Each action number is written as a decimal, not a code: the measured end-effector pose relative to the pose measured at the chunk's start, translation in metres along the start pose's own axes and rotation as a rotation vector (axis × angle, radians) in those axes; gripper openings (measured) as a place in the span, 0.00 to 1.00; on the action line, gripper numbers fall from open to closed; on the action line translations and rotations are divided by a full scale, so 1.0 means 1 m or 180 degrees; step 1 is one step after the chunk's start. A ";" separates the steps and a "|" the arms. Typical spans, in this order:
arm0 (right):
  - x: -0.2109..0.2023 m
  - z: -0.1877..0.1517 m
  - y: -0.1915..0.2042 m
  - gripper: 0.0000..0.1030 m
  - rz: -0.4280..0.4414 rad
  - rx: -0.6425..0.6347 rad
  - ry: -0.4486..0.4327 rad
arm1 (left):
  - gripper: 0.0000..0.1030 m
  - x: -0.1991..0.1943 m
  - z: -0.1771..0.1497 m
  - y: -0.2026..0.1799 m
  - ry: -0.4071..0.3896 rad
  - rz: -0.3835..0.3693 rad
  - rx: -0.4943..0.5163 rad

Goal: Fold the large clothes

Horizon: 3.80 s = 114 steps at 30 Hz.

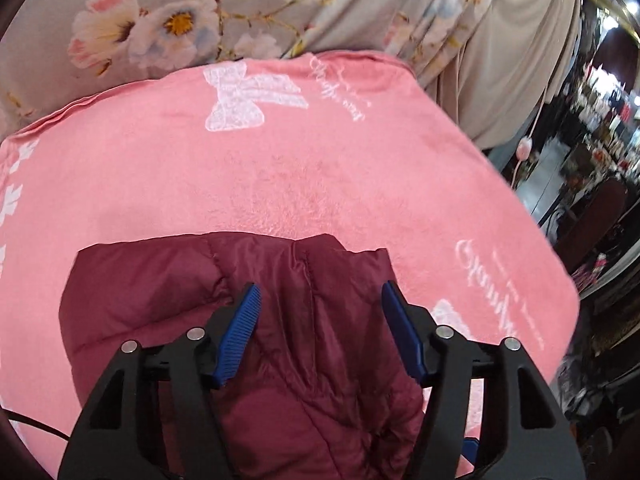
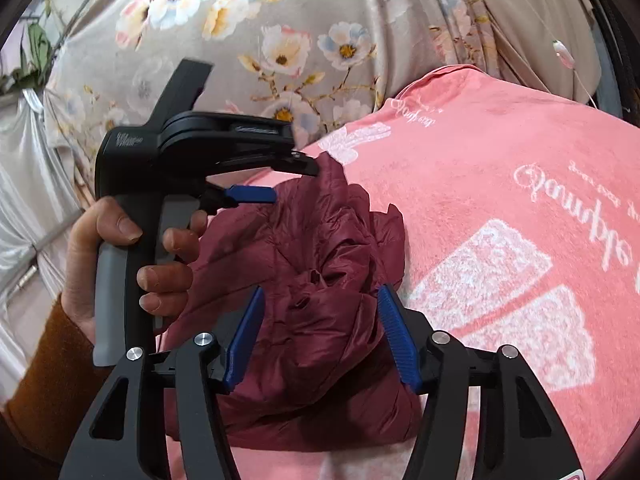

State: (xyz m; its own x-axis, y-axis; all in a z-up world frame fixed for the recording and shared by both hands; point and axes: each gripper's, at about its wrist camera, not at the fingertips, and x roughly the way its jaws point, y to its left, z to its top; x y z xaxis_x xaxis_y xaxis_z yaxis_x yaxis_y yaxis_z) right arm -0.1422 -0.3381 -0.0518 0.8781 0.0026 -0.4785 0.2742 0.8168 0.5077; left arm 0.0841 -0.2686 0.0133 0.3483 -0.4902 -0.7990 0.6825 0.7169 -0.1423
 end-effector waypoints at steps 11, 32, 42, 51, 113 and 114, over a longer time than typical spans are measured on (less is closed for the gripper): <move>-0.015 -0.022 -0.025 0.06 -0.0006 0.0242 0.0000 | 0.48 0.053 -0.007 -0.015 0.0295 0.0172 0.0159; 0.021 -0.054 -0.035 0.05 -0.0463 0.0041 0.0548 | 0.45 0.114 -0.031 -0.026 0.0179 0.0456 0.0381; 0.027 -0.062 -0.029 0.05 -0.0595 -0.0153 0.0459 | 0.45 0.125 -0.035 -0.026 -0.0005 0.0512 0.0402; 0.019 -0.063 -0.034 0.10 -0.0431 -0.0089 0.0399 | 0.48 0.076 -0.029 -0.010 -0.0249 0.0243 0.0030; 0.071 -0.047 -0.045 0.67 0.0445 0.0677 0.1230 | 0.95 -0.023 -0.206 0.133 0.0015 -0.0833 -0.1756; 0.075 -0.046 -0.044 0.67 0.0471 0.0683 0.1228 | 0.95 -0.023 -0.204 0.128 0.0009 -0.0775 -0.1707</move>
State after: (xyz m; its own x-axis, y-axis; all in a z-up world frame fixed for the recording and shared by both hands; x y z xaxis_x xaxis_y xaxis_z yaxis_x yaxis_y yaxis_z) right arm -0.1063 -0.3478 -0.1432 0.7151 0.3577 -0.6006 0.2675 0.6538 0.7078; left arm 0.0328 -0.0644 -0.1060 0.2201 -0.6714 -0.7077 0.3220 0.7348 -0.5970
